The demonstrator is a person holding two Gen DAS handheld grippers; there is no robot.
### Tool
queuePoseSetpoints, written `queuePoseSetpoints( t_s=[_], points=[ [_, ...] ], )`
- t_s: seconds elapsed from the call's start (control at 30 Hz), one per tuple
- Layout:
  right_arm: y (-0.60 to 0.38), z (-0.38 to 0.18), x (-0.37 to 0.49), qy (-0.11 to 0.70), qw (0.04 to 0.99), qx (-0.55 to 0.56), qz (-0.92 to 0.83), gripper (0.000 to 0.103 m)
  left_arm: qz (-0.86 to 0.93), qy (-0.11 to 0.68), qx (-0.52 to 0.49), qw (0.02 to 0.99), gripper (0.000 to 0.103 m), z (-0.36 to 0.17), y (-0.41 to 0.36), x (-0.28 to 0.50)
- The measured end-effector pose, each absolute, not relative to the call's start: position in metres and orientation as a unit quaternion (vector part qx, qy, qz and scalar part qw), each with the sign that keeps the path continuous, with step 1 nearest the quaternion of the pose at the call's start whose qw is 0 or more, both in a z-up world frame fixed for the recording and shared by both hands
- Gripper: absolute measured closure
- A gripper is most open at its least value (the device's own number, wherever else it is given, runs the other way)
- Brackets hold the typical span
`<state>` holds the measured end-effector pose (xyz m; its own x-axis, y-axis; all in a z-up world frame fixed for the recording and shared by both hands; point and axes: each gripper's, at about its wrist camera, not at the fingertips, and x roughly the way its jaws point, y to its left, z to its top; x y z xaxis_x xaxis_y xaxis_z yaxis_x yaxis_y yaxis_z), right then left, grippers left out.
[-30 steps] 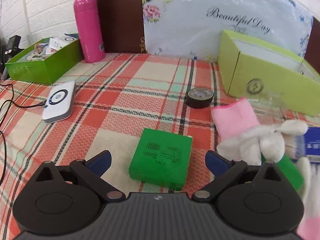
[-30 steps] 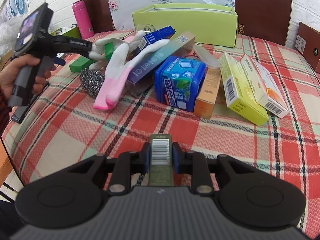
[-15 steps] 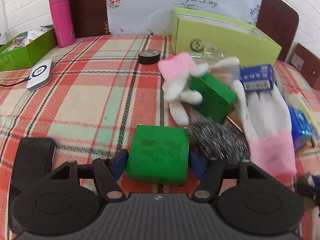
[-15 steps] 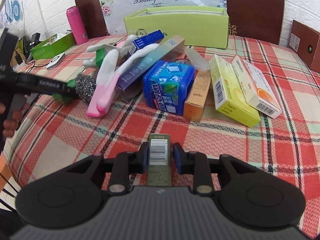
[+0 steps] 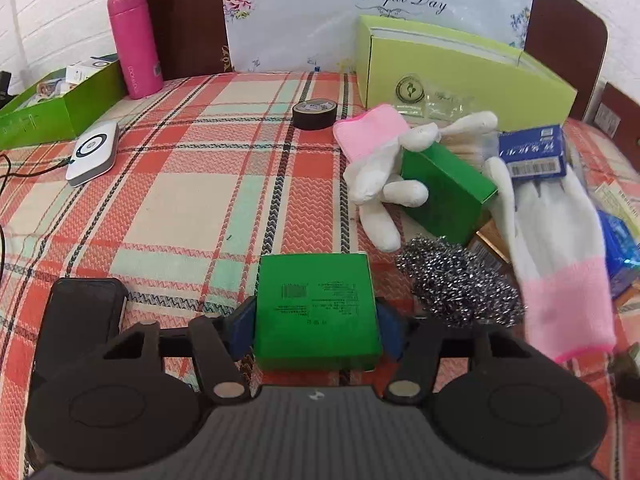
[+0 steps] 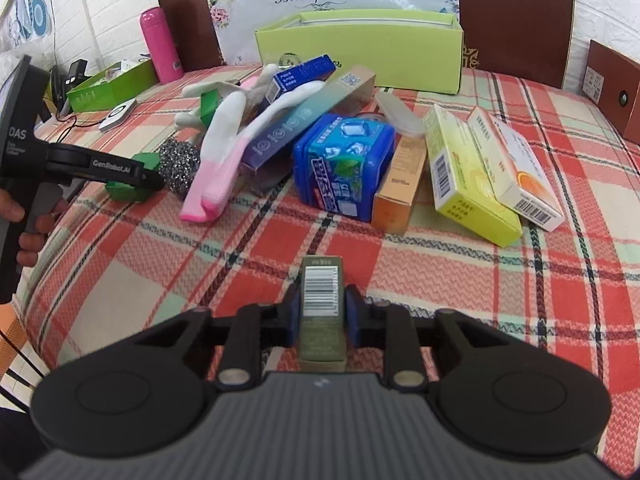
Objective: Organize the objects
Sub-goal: 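Carry both boxes into the lime-green box and open both tools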
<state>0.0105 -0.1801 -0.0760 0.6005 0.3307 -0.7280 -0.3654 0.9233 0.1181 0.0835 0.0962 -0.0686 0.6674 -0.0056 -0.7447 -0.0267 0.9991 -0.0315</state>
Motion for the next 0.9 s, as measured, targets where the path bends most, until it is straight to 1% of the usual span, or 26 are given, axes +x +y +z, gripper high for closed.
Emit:
queuePoseSetpoints(
  t_s=[0.1,0.17,0.3,0.43,0.53,0.67,0.8,0.9],
  points=[
    [-0.180,-0.067,0.008,0.389,0.897,-0.019,0.209,0.081,-0.021,0.404,-0.052,0.913,0.040,-0.056,0.101,0.078],
    [-0.183,-0.054,0.009,0.375,0.899,-0.010,0.226,0.081,-0.045,0.387,-0.057,0.919,0.040,-0.039,0.101,0.070],
    [-0.188,-0.020,0.028,0.334,0.910,-0.003,0.247,0.081,-0.079,0.329,-0.055,0.939,0.040,0.007,0.093,0.066],
    [-0.188,0.017,0.067,0.287,0.923,0.001,0.257,0.081,-0.118,0.273,-0.058,0.953,0.040,0.047,0.076,0.085],
    [-0.182,0.039,0.105,0.262,0.931,0.005,0.255,0.081,-0.136,0.245,-0.060,0.958,0.040,0.066,0.057,0.113],
    [-0.173,0.061,0.163,0.243,0.938,0.012,0.247,0.081,-0.140,0.245,-0.082,0.956,0.040,0.078,0.042,0.167],
    [-0.159,0.062,0.224,0.233,0.948,-0.003,0.217,0.081,-0.124,0.257,-0.085,0.955,0.040,0.076,0.029,0.226],
    [-0.153,0.045,0.271,0.257,0.946,0.000,0.200,0.081,-0.111,0.276,-0.073,0.952,0.040,0.062,0.021,0.268]
  ],
)
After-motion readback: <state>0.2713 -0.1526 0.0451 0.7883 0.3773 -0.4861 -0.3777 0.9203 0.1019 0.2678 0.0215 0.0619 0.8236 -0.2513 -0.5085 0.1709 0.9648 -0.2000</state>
